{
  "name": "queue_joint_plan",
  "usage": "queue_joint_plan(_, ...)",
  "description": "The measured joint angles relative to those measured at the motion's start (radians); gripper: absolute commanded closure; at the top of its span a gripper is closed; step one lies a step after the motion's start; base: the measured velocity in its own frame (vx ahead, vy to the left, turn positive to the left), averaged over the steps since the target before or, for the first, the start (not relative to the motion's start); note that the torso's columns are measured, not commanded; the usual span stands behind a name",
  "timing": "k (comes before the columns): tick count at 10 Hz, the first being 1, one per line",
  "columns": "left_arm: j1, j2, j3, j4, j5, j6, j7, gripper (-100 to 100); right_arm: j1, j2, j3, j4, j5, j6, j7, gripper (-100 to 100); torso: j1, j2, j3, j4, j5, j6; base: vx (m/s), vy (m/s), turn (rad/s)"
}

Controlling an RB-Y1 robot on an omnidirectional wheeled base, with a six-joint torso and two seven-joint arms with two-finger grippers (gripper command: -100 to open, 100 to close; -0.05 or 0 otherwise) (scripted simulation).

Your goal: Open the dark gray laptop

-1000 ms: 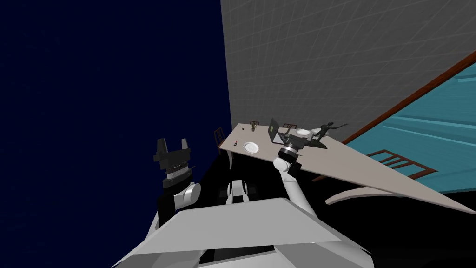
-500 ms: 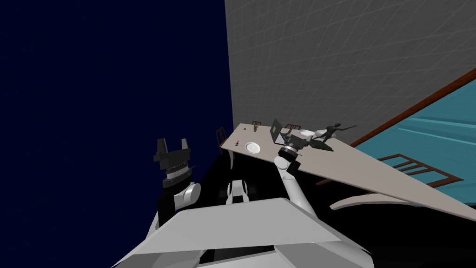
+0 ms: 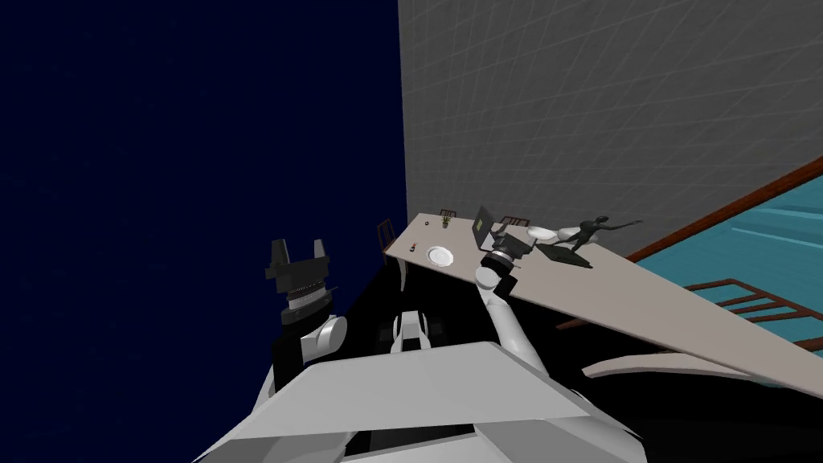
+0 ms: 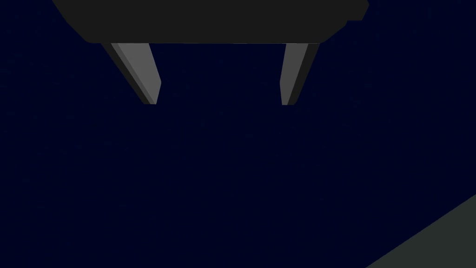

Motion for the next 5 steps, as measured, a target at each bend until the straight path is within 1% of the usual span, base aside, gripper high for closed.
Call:
queue_joint_plan(3, 0.0, 0.0, 0.0, 0.0, 0.0, 0.0, 0.0, 0, -0.038, -0.009, -0.015, 0.039, -0.091, -0.018, -0.025, -100, -0.001, 0.0, 0.0, 0.0, 0.0, -0.001, -0.003, -0.028, 0.106)
queue_joint_plan(4, 0.0, 0.0, 0.0, 0.0, 0.0, 0.0, 0.0, 0, -0.045, -0.012, -0.017, 0.052, -0.12, -0.024, -0.036, -100, 0.0, 0.0, 0.0, 0.0, 0.0, 0.0, -0.005, -0.036, 0.176)
queue_joint_plan(5, 0.0, 0.0, 0.0, 0.0, 0.0, 0.0, 0.0, 0, -0.059, -0.017, -0.022, 0.072, -0.148, -0.033, -0.051, -100, 0.0, 0.0, 0.0, 0.0, 0.0, -0.001, -0.008, -0.041, 0.077)
